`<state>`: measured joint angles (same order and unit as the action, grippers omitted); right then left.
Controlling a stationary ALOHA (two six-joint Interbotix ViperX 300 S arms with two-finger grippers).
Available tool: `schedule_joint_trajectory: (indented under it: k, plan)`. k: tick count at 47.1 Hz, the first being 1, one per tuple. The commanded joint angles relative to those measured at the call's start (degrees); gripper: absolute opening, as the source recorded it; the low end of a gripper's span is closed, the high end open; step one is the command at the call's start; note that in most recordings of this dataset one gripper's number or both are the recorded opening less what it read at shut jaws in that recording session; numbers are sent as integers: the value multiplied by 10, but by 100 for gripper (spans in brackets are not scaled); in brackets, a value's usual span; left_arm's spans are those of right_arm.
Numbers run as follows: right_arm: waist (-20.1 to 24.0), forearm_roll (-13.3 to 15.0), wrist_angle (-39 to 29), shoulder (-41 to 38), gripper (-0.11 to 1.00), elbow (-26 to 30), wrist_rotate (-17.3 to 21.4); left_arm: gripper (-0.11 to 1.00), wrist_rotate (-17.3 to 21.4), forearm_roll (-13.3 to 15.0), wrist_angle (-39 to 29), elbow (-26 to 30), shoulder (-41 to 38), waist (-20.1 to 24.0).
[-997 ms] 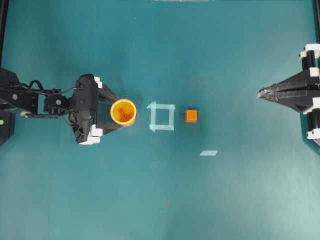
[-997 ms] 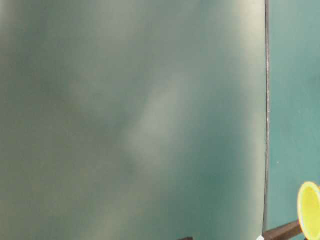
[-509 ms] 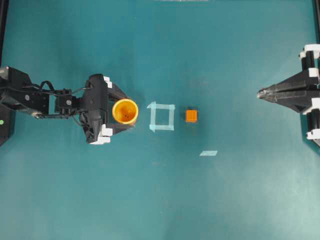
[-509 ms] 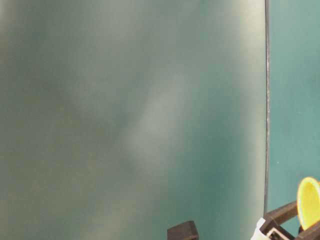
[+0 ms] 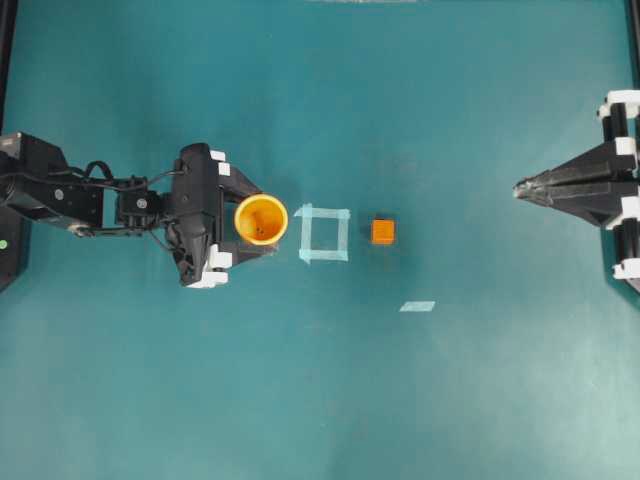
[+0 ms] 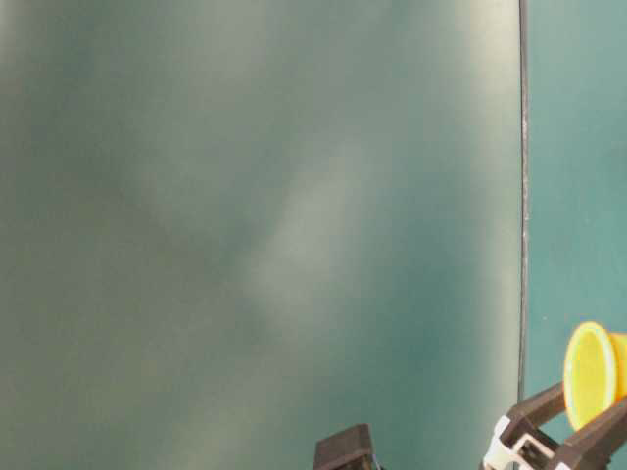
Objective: Move the cup to the left with left arm.
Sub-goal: 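Close the left gripper around the orange cup's sides, then drag the held orange cup leftward toward the table's left edge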
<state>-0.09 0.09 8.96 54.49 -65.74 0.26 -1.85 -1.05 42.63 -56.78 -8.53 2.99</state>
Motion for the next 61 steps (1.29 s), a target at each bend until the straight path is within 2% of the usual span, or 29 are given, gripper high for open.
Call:
schedule_joint_trajectory:
  k: [1, 3, 18, 36, 53, 61]
  plan:
    - [0, -1, 2, -2, 0, 20, 1, 65, -5, 1, -4, 8, 20, 1]
    - [0, -1, 2, -1, 0, 20, 1, 62, -9, 1, -7, 6, 25, 1]
    - [-1, -2, 2, 0, 0, 21, 1, 62, 0, 1, -5, -31, 52, 1]
    - [-1, -2, 1, 0, 0, 24, 1, 62, 6, 1, 87, -123, 97, 1]
    - [-1, -2, 1, 0, 0, 25, 1, 62, 39, 0, 78, -187, 165, -11]
    - [-1, -2, 1, -1, 0, 26, 1, 62, 40, 0, 21, -201, 216, -12]
